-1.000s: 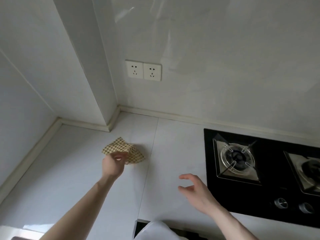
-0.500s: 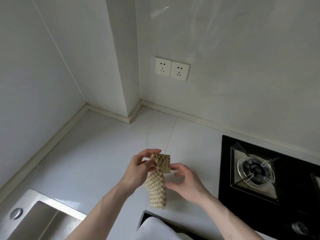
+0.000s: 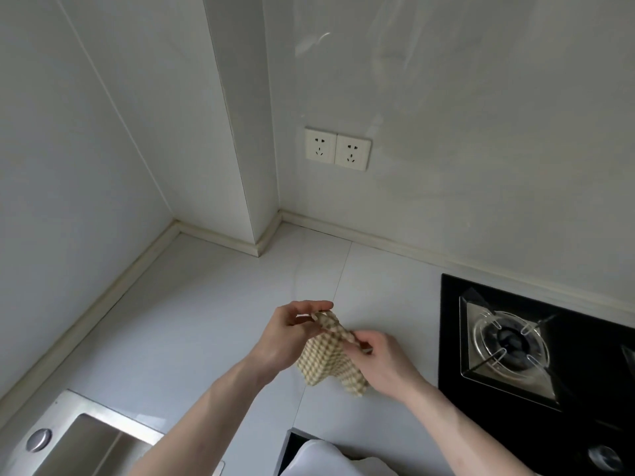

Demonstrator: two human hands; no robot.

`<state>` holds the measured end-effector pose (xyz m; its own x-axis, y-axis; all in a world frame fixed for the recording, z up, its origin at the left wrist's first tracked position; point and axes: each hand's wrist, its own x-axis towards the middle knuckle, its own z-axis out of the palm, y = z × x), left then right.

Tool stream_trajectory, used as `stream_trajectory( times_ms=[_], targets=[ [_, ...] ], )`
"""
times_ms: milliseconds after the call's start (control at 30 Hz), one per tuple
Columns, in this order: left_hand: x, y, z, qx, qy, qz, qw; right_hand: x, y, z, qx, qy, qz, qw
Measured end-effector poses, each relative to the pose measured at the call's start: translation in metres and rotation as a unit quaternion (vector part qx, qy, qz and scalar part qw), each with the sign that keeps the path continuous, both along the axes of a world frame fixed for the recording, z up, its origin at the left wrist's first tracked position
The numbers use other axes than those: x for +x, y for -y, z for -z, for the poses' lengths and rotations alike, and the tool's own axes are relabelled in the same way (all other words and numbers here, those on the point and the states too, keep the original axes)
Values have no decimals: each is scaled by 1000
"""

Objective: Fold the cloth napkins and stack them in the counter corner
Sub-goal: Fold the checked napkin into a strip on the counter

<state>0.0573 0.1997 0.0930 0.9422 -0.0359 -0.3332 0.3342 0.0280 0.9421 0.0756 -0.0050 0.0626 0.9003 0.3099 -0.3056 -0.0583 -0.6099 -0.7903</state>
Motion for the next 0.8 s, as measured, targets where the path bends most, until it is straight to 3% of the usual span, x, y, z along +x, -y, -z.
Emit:
stream_trajectory(
  times_ms=[100, 200, 333, 567, 800],
  targets=[
    [3, -3, -2, 120, 52, 27, 991, 3, 8, -4, -13, 54, -7, 998],
    [4, -3, 2, 261, 131, 33, 956, 4, 15, -6, -20, 90, -10, 996],
    [5, -8, 6, 380, 171, 45, 908, 2, 23, 2, -10, 95, -4, 995],
    [1, -10, 10, 418, 178, 78, 888, -4, 31, 7, -20, 73, 46, 996],
    [3, -3, 4, 368, 177, 135, 903, -8, 28, -2, 15, 35, 29, 999]
  ],
)
